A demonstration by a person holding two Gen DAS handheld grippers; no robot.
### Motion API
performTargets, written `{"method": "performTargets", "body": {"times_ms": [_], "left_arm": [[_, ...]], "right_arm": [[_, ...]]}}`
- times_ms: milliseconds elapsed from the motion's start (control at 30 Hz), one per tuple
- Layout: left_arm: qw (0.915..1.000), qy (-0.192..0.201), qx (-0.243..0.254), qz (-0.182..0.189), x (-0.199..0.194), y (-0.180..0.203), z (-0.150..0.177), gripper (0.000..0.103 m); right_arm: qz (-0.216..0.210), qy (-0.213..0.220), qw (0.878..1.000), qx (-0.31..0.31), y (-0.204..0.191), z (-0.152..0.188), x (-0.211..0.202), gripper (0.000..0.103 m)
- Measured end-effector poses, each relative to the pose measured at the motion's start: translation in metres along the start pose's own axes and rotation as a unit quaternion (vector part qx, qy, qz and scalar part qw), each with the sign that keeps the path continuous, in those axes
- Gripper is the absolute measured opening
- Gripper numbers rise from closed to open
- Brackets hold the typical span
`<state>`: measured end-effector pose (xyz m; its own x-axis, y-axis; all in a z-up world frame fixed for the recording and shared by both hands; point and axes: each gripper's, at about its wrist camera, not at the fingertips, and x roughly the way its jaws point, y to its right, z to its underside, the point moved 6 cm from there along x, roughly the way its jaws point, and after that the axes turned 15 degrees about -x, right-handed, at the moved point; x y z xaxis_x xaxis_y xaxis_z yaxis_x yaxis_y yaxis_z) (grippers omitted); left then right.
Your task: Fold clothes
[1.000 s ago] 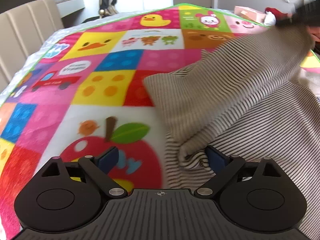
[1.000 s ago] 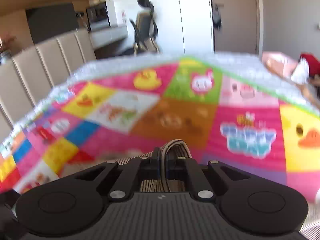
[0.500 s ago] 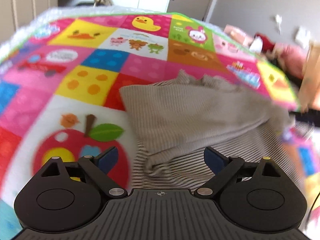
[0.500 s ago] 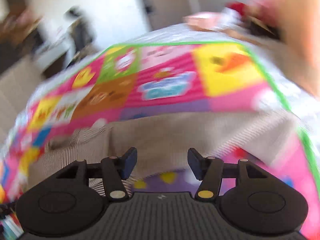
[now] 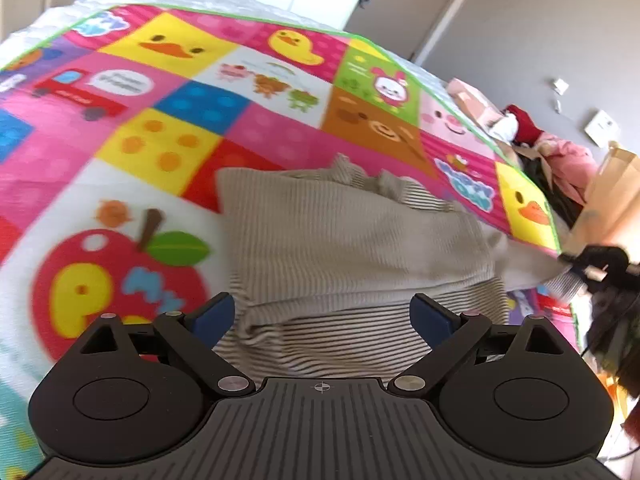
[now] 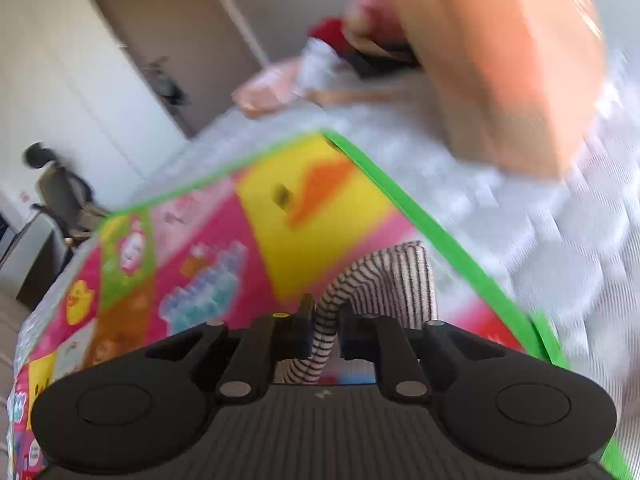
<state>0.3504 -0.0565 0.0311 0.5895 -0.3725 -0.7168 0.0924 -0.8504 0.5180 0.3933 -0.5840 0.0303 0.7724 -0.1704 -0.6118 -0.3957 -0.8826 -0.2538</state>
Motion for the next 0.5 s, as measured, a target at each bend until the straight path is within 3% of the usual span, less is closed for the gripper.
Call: {"method": "performTargets", "body": {"times_ms": [100,233,333,433,500], "left_arm": [[0.9998,0.006,-0.018,-0.008,-0.008,-0.016,-0.005,0.098],[0.9982,0.011,-0.058,-0.012,-0.014,-0.037,-0.012,0.098],[0.9961,0.018,-0.086,-0.005,-0.02,-0.048,-0.018,0.098],[0.9943,0.024,-0.104,0.003,-0.026,-0.06,-0.023,0.098],[0.993,0.026,-0.115,0.005,-0.029,-0.07,-0.026,0.098]], "right_arm": [[-0.053,0.055,0.993,-0.085,-0.056,-0.033,-0.035,0.009],[-0.178,0.098,0.961,-0.19,-0.155,-0.038,-0.088,0.009],[-0.254,0.087,0.925,-0.268,-0.228,0.0,-0.109,0.009],[-0.309,0.058,0.883,-0.349,-0.288,0.062,-0.114,0.009],[-0.333,0.027,0.864,-0.376,-0.316,0.106,-0.109,0.009]]}}
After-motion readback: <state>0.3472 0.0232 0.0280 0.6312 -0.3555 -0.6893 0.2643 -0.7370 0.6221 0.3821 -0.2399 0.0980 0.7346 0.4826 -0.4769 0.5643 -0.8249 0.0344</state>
